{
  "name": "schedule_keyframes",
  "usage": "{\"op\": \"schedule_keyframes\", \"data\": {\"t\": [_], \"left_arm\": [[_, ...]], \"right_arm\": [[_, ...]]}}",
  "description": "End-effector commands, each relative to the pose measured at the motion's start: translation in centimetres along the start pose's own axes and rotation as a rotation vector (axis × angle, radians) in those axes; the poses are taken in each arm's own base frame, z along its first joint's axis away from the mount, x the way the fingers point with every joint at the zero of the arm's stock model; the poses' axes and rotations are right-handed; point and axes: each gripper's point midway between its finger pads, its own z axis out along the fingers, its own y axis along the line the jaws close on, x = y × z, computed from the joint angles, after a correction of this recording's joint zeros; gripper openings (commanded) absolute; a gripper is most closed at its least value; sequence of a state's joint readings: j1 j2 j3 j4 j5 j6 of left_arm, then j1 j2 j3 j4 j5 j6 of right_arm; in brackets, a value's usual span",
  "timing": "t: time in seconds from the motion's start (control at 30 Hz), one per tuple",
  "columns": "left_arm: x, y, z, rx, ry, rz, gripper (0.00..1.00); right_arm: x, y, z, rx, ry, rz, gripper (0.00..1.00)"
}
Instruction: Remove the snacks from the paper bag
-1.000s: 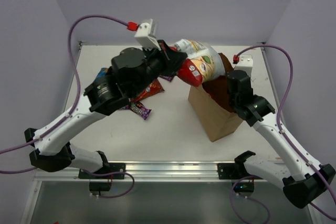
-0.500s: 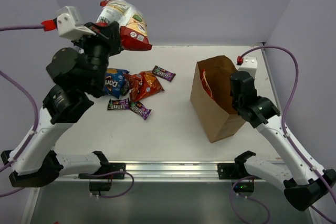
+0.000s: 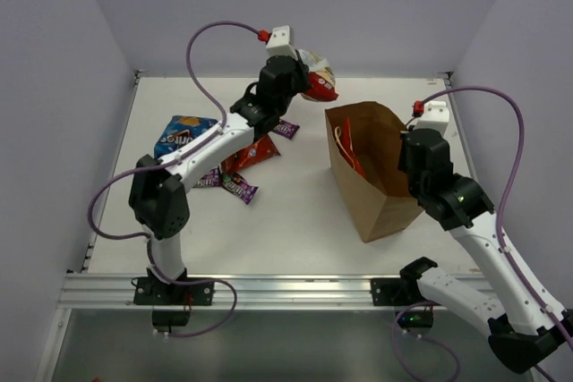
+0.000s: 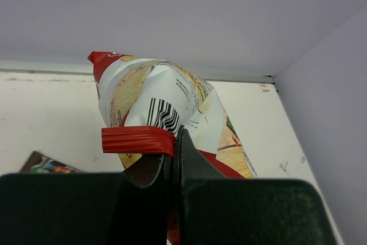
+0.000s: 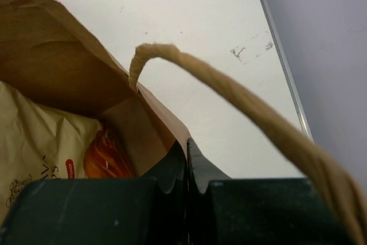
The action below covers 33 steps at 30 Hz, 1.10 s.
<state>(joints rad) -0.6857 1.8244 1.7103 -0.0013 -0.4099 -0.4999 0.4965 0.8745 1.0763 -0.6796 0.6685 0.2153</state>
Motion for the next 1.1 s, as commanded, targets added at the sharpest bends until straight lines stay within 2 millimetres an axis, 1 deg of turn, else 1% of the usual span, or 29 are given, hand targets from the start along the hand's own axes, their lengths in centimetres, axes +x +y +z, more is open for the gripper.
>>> {"op": "schedule_keyframes", "data": {"t": [0.0,0.03,0.07,0.1,0.13,0.17,0.2,0.23,0.27,0.33,0.37,0.47,0.5,0.53,0.57,0.6,0.63,0.67,0.7,0.73,0.77,0.8,0.83,0.9,0.93,0.97,1.0,1.03,1.07], "left_arm": [[-3.6,-4.6,1.4,0.232,-0.156,-0.243,0.0],[-2.0,-3.9,2.1,0.237,-0.131,-0.27,0.0],[1.1,-2.9,2.7,0.257,-0.119,-0.296,0.0],[2.7,-2.9,2.6,0.294,-0.099,-0.335,0.05],[4.2,-2.2,2.8,0.299,-0.092,-0.347,0.14],[7.2,-0.9,3.1,0.288,-0.061,-0.347,0.43],[8.8,-0.5,3.2,0.29,-0.022,-0.352,0.57],[10.1,0.3,3.4,0.278,0.008,-0.345,0.68],[11.6,1.4,2.9,0.253,0.054,-0.334,0.86],[11.3,1.9,1.7,0.251,0.069,-0.298,0.99],[9.5,1.9,0.2,0.239,0.066,-0.27,1.0],[5.7,2.9,-2.1,0.141,0.062,-0.161,1.0],[2.1,2.2,-3.8,0.151,0.014,-0.134,1.0],[0.5,1.7,-4.8,0.154,0.011,-0.119,1.0],[-2.4,0.8,-6.6,0.163,0.008,-0.107,1.0],[-3.5,-0.2,-7.6,0.192,0.017,-0.085,1.0],[-2.6,-0.9,-8.8,0.195,0.091,-0.056,1.0],[-5.2,-2.8,-10.0,0.237,0.066,-0.058,1.0],[-5.5,-3.9,-10.8,0.26,0.077,-0.032,1.0],[-4.9,-6.1,-12.1,0.297,0.107,-0.019,1.0],[-4.9,-7.3,-13.1,0.308,0.137,-0.006,1.0],[-4.5,-8.5,-13.9,0.332,0.154,0.005,1.0],[-3.5,-10.7,-15.3,0.386,0.185,0.012,1.0],[-2.0,-12.8,-16.5,0.435,0.24,0.008,1.0],[-0.6,-14.1,-17.6,0.46,0.28,0.024,0.99],[0.1,-15.1,-17.8,0.468,0.297,0.032,0.98],[0.6,-15.5,-17.8,0.457,0.302,0.049,0.98],[1.1,-16.4,-18.8,0.469,0.323,0.063,0.97],[2.7,-16.7,-18.4,0.456,0.358,0.083,0.96]], "right_arm": [[-2.2,-0.1,-0.7,-0.025,-0.064,0.026,0.0],[-2.2,-0.1,-0.8,-0.023,-0.065,0.024,0.0],[-2.2,-0.2,-0.8,-0.023,-0.065,0.023,0.0],[-2.2,-0.1,-0.8,-0.026,-0.066,0.015,0.0],[-2.2,-0.1,-0.7,-0.028,-0.069,0.015,0.0],[-2.2,0.0,-0.7,-0.036,-0.07,0.013,0.0],[-2.1,0.2,-0.7,-0.044,-0.069,0.011,0.0],[-2.0,0.2,-0.6,-0.045,-0.068,0.009,0.0],[-2.0,0.3,-0.6,-0.049,-0.067,0.005,0.0],[-1.8,0.3,-0.4,-0.043,-0.061,-0.005,0.0],[-1.8,0.3,-0.4,-0.041,-0.065,-0.008,0.0],[-2.0,0.1,-0.2,-0.027,-0.07,-0.02,0.0],[-2.0,0.1,-0.1,-0.022,-0.07,-0.031,0.0],[-2.1,-0.1,0.1,0.0,-0.069,-0.038,0.0],[-2.3,-0.3,0.2,0.014,-0.07,-0.04,0.0],[-2.3,-0.4,0.2,0.024,-0.069,-0.047,0.0],[-2.7,-0.4,0.3,0.031,-0.074,-0.045,0.0],[-3.0,-0.4,0.3,0.036,-0.079,-0.044,0.0],[-3.3,-0.4,0.2,0.037,-0.087,-0.045,0.0],[-3.7,-0.5,0.2,0.04,-0.097,-0.042,0.0],[-4.1,-0.6,0.2,0.05,-0.11,-0.046,0.0],[-4.3,-0.6,0.2,0.054,-0.115,-0.05,0.0],[-4.5,-0.6,0.2,0.057,-0.122,-0.053,0.0],[-4.8,-0.6,0.3,0.072,-0.128,-0.073,0.0],[-4.9,-0.7,0.2,0.08,-0.132,-0.078,0.0],[-4.8,-0.6,0.3,0.085,-0.13,-0.098,0.0],[-5.0,-0.8,0.3,0.104,-0.137,-0.102,0.0],[-4.9,-0.9,0.3,0.112,-0.141,-0.106,0.0],[-4.9,-0.7,0.3,0.113,-0.142,-0.116,0.0]]}}
